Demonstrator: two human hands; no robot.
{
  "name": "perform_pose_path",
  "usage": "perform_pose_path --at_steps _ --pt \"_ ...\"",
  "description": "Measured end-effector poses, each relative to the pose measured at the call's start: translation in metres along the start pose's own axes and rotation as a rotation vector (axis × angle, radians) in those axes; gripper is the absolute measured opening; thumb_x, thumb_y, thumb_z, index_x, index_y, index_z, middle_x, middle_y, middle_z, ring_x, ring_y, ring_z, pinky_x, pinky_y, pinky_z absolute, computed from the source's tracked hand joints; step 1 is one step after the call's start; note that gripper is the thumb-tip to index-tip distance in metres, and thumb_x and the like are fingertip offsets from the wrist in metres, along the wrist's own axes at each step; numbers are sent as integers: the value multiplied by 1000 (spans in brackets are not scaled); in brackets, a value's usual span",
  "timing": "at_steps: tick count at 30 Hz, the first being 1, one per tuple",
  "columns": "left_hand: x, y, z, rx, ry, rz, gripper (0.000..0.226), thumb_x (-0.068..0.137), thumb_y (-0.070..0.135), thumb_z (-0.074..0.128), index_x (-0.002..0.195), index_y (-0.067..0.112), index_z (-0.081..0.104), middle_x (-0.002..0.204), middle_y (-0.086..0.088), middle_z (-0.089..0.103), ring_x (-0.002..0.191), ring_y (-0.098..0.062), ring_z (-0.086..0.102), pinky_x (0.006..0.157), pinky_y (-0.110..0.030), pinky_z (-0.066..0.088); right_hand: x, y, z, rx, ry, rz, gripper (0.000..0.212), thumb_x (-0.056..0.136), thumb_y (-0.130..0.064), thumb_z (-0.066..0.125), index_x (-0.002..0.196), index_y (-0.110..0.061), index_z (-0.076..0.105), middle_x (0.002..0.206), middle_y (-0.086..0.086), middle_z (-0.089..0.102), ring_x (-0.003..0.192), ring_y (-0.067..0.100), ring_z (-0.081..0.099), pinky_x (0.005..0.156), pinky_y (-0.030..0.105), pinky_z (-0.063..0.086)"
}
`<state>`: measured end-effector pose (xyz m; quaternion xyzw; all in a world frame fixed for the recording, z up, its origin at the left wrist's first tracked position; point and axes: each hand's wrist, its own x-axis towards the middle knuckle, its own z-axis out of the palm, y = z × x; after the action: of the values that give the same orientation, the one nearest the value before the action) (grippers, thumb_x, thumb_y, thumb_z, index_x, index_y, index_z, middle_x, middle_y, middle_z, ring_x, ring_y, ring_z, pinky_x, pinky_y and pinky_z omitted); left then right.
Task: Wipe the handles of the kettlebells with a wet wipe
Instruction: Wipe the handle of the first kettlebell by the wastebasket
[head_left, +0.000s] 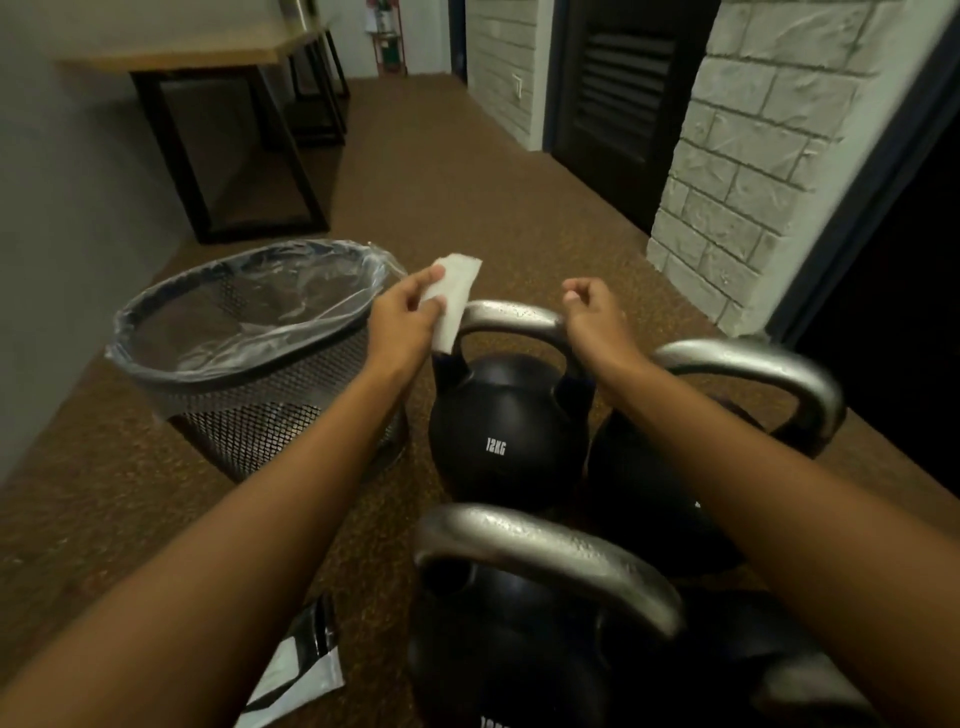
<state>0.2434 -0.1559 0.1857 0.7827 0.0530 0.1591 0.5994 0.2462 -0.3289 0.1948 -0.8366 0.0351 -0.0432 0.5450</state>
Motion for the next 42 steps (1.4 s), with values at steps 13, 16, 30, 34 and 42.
perform_pose_path --at_steps 13,16,30,34,42 --pt "-2 -46 13 422 -112 321 51 94 18 51 142 17 36 154 -3 20 140 -18 16 112 -32 16 13 28 13 -221 -98 -21 42 102 -37 19 131 -16 39 138 7 33 131 23 25 113 39 17" --pt "0 -58 7 385 -122 333 55 89 16 59 140 13 39 150 -4 33 137 -16 29 112 -33 26 13 31 16 -222 -73 -33 40 101 -37 21 129 -16 41 136 8 34 130 25 27 113 42 18" --pt "-3 -70 22 275 83 169 37 82 29 68 112 16 52 116 -3 62 102 -13 60 84 -30 53 13 36 19 -210 -44 -67 38 101 -38 22 124 -16 43 134 7 34 127 24 27 112 43 18" --pt "-3 -81 16 289 50 64 33 82 33 67 106 14 56 105 -5 67 94 -13 64 82 -35 55 13 36 20 -222 -25 -71 39 101 -39 23 124 -15 43 134 7 34 128 25 27 112 43 19" --pt "2 -80 16 367 56 126 33 80 39 67 102 18 52 106 -5 64 95 -16 61 81 -40 55 14 37 20 -232 -25 -73 39 101 -39 22 125 -16 42 135 7 33 128 25 27 112 44 19"
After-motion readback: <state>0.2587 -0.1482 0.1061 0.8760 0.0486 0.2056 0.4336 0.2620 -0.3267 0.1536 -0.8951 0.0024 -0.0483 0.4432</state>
